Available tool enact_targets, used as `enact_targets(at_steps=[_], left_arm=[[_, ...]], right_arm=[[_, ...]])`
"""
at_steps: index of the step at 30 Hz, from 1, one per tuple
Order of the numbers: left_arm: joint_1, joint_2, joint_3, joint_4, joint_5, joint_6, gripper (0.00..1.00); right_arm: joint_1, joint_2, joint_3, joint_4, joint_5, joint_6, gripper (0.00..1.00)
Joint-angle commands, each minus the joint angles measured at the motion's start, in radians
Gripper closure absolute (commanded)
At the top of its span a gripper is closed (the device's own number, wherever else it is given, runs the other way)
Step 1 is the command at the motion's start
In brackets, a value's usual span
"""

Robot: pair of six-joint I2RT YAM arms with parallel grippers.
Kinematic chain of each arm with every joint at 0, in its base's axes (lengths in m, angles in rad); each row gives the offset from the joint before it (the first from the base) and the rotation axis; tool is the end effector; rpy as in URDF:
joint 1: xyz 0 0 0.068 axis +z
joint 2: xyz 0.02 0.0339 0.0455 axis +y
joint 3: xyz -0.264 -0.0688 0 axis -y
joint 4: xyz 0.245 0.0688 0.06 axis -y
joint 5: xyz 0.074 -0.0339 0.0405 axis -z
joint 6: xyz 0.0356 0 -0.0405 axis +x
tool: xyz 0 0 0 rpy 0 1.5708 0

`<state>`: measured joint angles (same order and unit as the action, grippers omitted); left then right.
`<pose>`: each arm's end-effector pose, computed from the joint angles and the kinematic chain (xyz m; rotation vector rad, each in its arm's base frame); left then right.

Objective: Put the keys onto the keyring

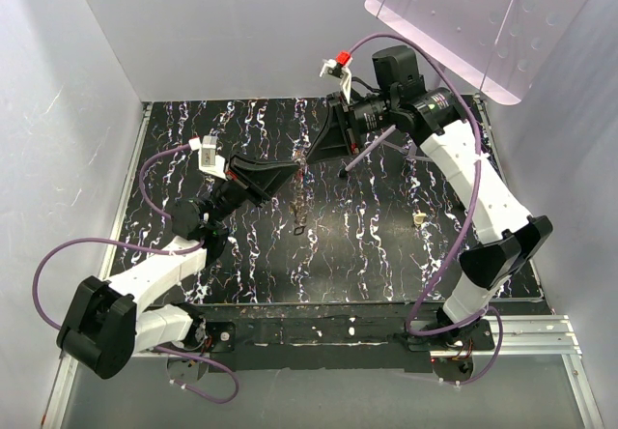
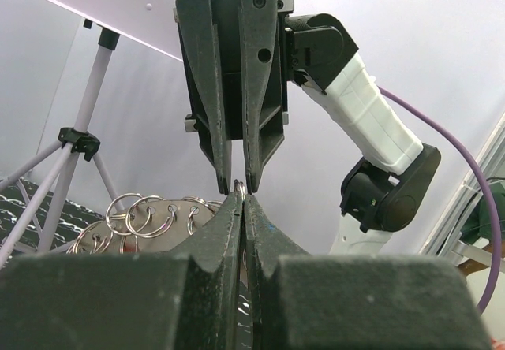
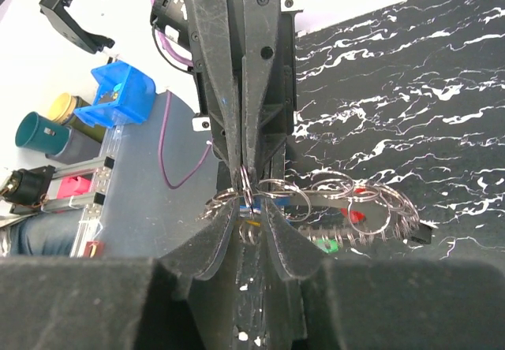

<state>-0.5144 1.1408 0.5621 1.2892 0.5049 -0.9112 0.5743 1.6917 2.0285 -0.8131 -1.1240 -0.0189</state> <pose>0.1897 -0.1270 0.3383 0.3318 1.0224 -1.5183 0.2703 0.2131 0.4722 -1.2653 1.6203 1.4830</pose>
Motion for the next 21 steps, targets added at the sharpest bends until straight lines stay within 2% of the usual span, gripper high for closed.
enact_targets(at_steps=[1, 4, 9, 15, 21], left_arm=[[0.002, -0.015, 0.009, 0.202, -0.028, -0.008, 1.0], [0.002, -0.018, 0.01, 0.2, -0.026, -0.006, 1.0], [0.002, -0.021, 0.009, 0.199, -0.028, -0.005, 1.0], [0.002, -0.047, 0.002, 0.177, -0.04, 0.023, 1.0], [0.002, -0.081, 0.015, 0.139, -0.046, 0.066, 1.0]], right_arm=[[0.006, -0.017, -0.013, 0.026, 0.0, 0.011, 0.76], [0.009, -0.017, -0.014, 0.026, 0.001, 0.011, 0.78], [0.012, -0.021, -0.017, 0.026, -0.011, 0.011, 0.99], [0.01, -0.035, -0.037, 0.015, -0.019, 0.011, 0.99], [0.01, -0.066, -0.128, 0.038, -0.013, 0.051, 0.99]])
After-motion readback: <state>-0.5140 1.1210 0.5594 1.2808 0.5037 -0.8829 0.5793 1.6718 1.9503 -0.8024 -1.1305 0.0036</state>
